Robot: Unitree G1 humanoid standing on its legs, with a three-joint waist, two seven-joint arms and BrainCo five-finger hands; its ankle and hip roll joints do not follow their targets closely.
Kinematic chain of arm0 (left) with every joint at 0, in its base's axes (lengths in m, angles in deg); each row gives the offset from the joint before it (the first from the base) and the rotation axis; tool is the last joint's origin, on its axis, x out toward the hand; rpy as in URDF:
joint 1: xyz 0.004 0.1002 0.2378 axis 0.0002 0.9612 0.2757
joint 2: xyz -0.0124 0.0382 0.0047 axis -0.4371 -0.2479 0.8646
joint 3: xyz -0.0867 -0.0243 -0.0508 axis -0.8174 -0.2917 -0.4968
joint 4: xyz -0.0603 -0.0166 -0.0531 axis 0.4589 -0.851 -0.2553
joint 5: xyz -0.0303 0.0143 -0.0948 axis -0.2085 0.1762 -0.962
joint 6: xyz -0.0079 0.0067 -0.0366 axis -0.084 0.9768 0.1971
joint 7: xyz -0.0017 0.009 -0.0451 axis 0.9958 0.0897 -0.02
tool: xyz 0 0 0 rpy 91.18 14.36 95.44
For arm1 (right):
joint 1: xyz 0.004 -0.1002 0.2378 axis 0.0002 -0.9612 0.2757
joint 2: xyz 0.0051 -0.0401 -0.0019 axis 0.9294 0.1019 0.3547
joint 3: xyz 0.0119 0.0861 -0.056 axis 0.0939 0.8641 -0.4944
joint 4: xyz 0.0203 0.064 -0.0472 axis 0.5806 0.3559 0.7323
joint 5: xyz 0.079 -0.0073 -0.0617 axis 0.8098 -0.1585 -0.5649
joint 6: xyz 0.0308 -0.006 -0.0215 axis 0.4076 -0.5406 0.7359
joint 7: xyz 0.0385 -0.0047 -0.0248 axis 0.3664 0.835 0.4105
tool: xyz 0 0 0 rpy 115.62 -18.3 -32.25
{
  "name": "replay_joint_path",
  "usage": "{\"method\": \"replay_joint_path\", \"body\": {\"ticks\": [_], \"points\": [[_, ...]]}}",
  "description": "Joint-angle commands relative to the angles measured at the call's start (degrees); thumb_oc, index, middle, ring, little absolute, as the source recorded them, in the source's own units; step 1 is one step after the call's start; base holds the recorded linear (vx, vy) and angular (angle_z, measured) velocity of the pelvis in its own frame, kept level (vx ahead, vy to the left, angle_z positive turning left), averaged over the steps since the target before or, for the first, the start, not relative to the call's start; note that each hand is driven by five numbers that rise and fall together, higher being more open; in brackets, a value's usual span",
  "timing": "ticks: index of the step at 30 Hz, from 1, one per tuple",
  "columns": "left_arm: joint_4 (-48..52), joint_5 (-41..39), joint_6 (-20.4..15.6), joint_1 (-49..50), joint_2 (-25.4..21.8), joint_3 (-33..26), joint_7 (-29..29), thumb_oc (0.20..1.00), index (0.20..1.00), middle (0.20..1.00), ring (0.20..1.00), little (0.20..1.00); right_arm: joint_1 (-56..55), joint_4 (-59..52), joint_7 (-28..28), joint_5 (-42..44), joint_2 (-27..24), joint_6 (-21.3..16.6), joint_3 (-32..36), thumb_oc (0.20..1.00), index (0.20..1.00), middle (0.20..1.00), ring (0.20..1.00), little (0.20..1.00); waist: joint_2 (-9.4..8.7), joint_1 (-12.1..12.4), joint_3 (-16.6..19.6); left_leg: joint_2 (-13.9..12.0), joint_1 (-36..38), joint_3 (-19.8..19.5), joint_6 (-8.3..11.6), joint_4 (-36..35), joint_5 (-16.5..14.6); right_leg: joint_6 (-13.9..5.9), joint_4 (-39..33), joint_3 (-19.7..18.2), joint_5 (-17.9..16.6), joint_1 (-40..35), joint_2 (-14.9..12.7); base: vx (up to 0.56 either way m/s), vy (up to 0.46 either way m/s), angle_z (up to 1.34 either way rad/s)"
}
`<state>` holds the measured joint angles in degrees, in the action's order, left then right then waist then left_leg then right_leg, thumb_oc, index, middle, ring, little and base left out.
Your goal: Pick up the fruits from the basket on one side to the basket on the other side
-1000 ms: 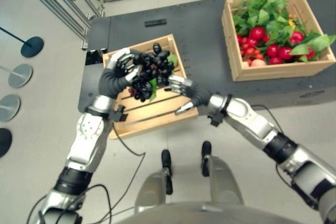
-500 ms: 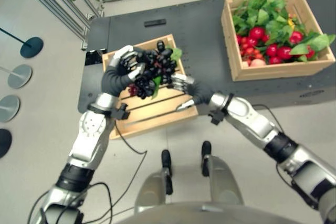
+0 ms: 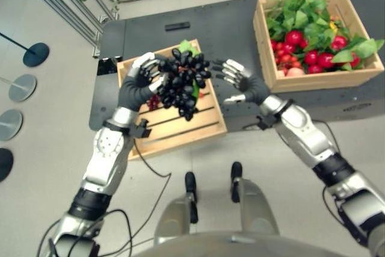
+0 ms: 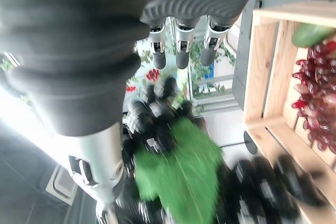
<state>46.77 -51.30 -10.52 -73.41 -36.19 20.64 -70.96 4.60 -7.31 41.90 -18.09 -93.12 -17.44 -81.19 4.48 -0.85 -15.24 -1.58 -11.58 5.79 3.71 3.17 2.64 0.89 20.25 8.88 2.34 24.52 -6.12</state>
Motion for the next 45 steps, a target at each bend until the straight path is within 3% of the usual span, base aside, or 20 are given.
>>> {"method": "replay_joint_path", "body": {"ticks": [1, 16, 33, 45], "points": [[5.06, -2.34, -4.67, -1.40, 0.21, 0.15, 0.41, 0.200, 0.200, 0.200, 0.200, 0.200, 0.61, -0.79, 1.83, 2.57, 4.32, -5.28, 1.76, 1.000, 1.000, 1.000, 1.000, 1.000, -1.75, -0.71, 3.33, 3.88, 0.14, 0.75, -3.68, 1.87, -4.56, -5.57, -4.65, -2.07, -1.26, -3.09, 0.75, 0.00, 0.000, 0.00], [5.79, -2.69, -4.63, -3.52, 1.13, 3.36, 1.64, 0.200, 0.200, 0.200, 0.200, 0.200, 1.70, 5.26, -0.63, 10.51, 12.96, -3.09, -6.84, 1.000, 1.000, 1.000, 1.000, 1.000, -0.99, -0.27, 3.13, 3.90, -0.10, 0.99, -3.68, 2.31, -4.79, -5.41, -3.98, -2.25, -1.02, -2.65, 0.66, 0.00, 0.000, 0.00], [6.58, -3.35, -4.84, -5.96, 0.89, 5.40, 1.91, 0.200, 0.200, 0.200, 0.200, 0.200, 4.65, 10.89, -0.38, 9.60, 16.63, -1.80, -12.63, 1.000, 1.000, 1.000, 1.000, 1.000, 0.28, 0.74, 2.29, 4.18, -0.62, 0.86, -3.71, 2.50, -4.78, -5.52, -3.23, -2.05, -0.80, -1.87, 0.30, 0.00, 0.000, 0.00], [7.10, -3.61, -5.00, -6.53, 0.43, 6.28, 0.91, 0.200, 0.200, 0.200, 0.200, 0.200, 8.00, 9.81, -5.48, 15.70, 18.29, 1.43, -17.80, 1.000, 1.000, 1.000, 1.000, 1.000, 1.92, 1.58, 2.18, 4.48, -0.63, 0.97, -3.77, 2.34, -4.60, -5.46, -2.94, -2.45, -0.83, -1.33, -0.02, 0.00, 0.000, 0.00]]}}
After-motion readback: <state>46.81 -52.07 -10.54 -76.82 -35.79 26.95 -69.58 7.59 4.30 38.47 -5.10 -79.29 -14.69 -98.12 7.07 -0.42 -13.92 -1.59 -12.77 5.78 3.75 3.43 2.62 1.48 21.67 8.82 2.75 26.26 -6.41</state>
